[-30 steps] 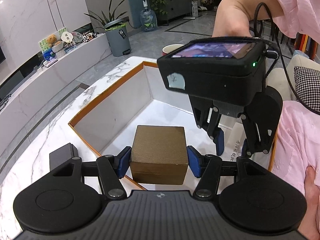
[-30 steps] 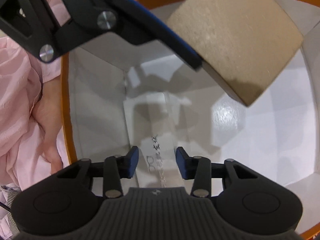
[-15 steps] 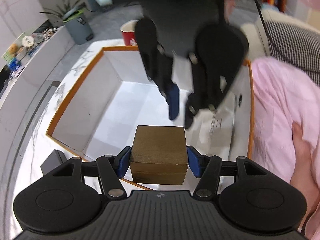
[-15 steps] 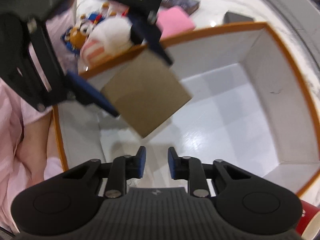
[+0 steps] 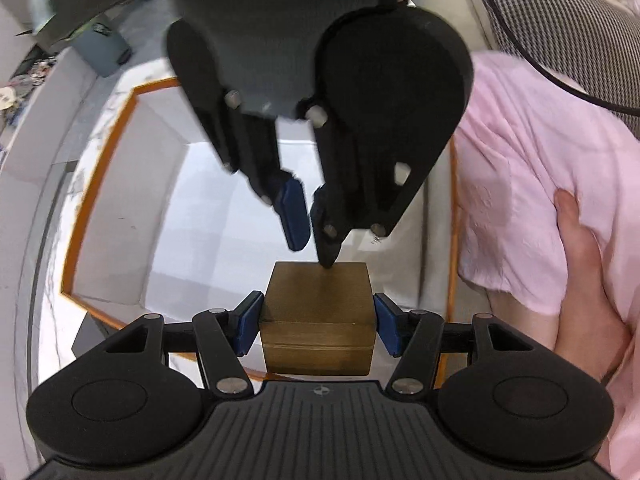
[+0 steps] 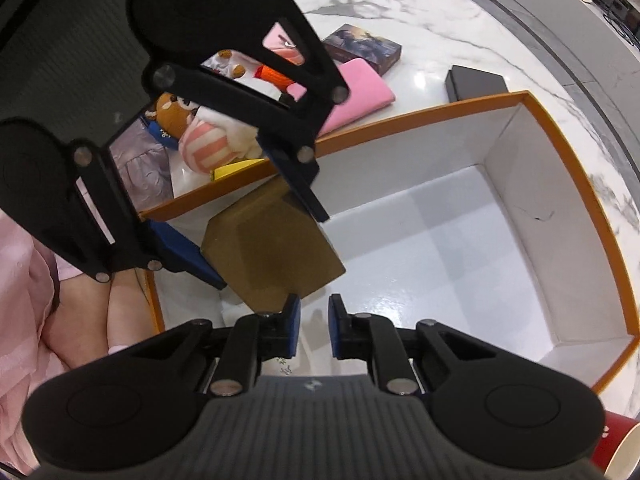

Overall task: Organize objects
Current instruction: 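Lower the cube and white box into the shoebox and open both grippers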

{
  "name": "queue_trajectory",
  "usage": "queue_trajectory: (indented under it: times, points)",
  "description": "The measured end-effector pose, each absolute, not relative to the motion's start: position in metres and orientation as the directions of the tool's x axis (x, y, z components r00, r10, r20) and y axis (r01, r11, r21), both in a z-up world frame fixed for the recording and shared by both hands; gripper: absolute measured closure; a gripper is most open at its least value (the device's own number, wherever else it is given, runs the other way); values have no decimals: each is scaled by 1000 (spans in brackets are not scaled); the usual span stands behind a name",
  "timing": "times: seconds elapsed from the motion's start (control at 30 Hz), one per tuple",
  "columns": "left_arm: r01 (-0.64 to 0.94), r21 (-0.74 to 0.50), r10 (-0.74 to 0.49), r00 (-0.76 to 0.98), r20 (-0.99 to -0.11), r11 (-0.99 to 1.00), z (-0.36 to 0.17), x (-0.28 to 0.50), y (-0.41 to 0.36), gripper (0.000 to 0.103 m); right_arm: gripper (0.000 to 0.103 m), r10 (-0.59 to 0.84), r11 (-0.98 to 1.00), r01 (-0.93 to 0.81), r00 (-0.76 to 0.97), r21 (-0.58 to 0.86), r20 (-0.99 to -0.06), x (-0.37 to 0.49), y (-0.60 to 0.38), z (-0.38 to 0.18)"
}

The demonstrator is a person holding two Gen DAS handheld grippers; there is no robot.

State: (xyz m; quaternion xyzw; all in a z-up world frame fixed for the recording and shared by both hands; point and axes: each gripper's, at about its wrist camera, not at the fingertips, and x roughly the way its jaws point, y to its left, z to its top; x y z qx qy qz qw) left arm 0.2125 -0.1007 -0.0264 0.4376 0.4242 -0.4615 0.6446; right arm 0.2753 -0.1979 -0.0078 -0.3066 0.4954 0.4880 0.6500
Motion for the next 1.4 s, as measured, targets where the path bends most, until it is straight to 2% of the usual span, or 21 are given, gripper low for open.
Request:
queue_trajectory:
  times: [0.2, 0.43, 0.73, 0.9, 1.07, 1.4]
  points:
    - [986, 110, -168, 131, -977, 127, -36, 217, -106, 36, 88, 336, 315, -941, -10, 122, -942, 262, -189, -30]
    - [995, 27, -155, 42, -987, 97, -48, 224, -100, 36, 89, 398, 320, -925, -66, 205, -915, 264, -190, -48]
    - [992, -47, -145, -29, -989, 116, -64, 235, -90, 36, 89, 420, 318, -917, -92, 242, -903, 263, -187, -65]
    - [983, -86, -159, -60, -986, 162, -72, 243, -79, 36, 89, 427, 321, -917, -84, 237, -901, 262, -189, -63]
    - [974, -121, -187, -85, -979, 194, -78, 248, -64, 36, 83, 416, 320, -919, -81, 229, -906, 259, -185, -64]
    - [953, -157, -252, -90, -963, 259, -81, 249, -30, 37, 83, 393, 349, -923, -10, 159, -919, 261, -183, -58]
